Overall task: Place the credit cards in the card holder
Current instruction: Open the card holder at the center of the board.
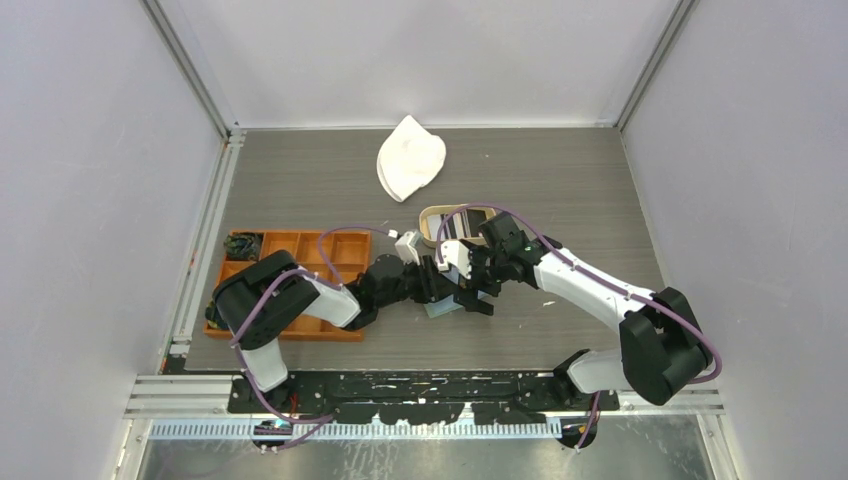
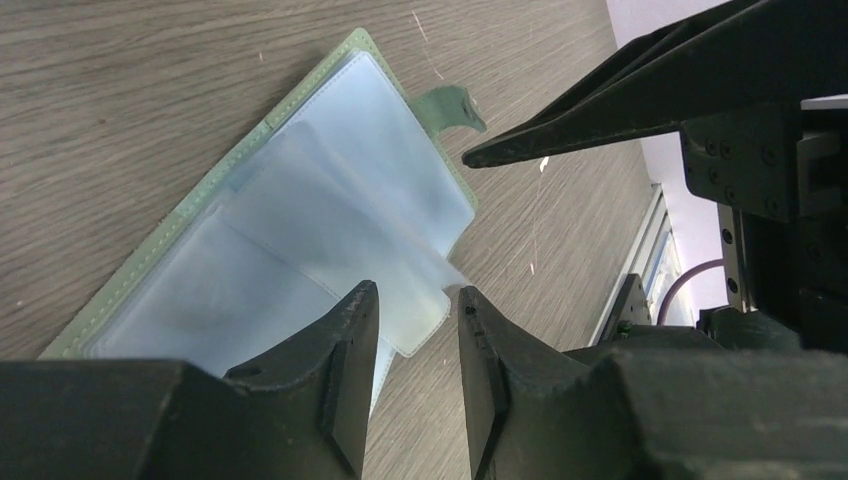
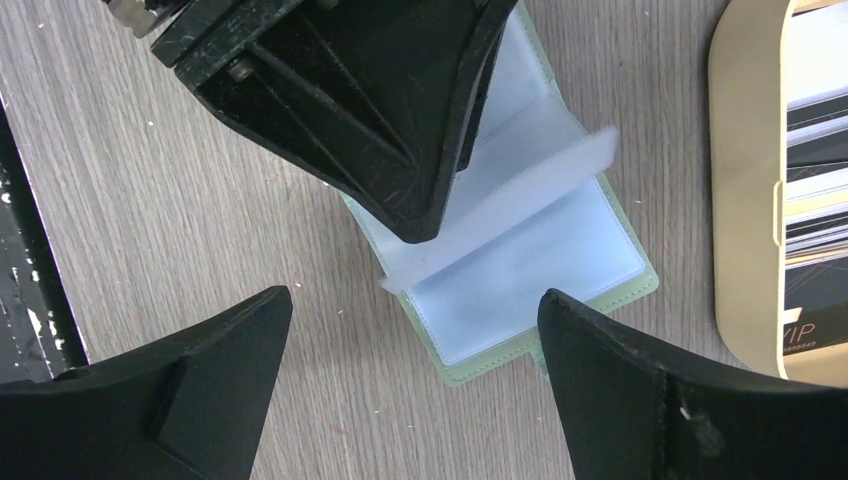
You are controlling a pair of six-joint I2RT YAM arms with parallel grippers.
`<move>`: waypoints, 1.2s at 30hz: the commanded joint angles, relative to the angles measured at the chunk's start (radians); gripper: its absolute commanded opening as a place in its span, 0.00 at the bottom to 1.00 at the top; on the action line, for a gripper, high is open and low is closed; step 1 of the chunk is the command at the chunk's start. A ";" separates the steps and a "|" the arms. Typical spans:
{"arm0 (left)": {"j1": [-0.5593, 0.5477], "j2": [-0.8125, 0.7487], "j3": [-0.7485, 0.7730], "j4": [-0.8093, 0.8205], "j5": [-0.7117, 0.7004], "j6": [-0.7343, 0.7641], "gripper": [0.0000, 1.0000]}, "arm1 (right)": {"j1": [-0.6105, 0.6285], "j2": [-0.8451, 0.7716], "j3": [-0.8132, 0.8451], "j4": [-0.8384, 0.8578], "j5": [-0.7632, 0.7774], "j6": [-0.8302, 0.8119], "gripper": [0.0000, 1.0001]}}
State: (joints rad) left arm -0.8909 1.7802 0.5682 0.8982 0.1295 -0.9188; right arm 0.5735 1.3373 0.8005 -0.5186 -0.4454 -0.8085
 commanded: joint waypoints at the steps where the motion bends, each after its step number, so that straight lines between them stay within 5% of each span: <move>1: -0.007 -0.038 0.013 -0.023 -0.028 0.049 0.36 | -0.004 -0.003 0.039 0.000 -0.039 -0.009 0.98; 17: -0.007 -0.085 -0.004 -0.052 -0.016 0.067 0.37 | -0.003 -0.012 0.030 0.003 -0.062 -0.020 0.95; 31: -0.006 -0.392 -0.018 -0.431 -0.100 0.250 0.41 | -0.005 0.024 0.074 -0.043 -0.123 0.010 0.93; 36: -0.005 -0.522 -0.031 -0.532 -0.121 0.339 0.54 | -0.027 0.041 0.092 -0.014 -0.174 0.101 0.90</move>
State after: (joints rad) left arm -0.8963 1.3483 0.5499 0.4591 0.0517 -0.6849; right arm 0.5667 1.3716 0.8452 -0.5613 -0.5495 -0.7853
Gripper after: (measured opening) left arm 0.482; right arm 0.913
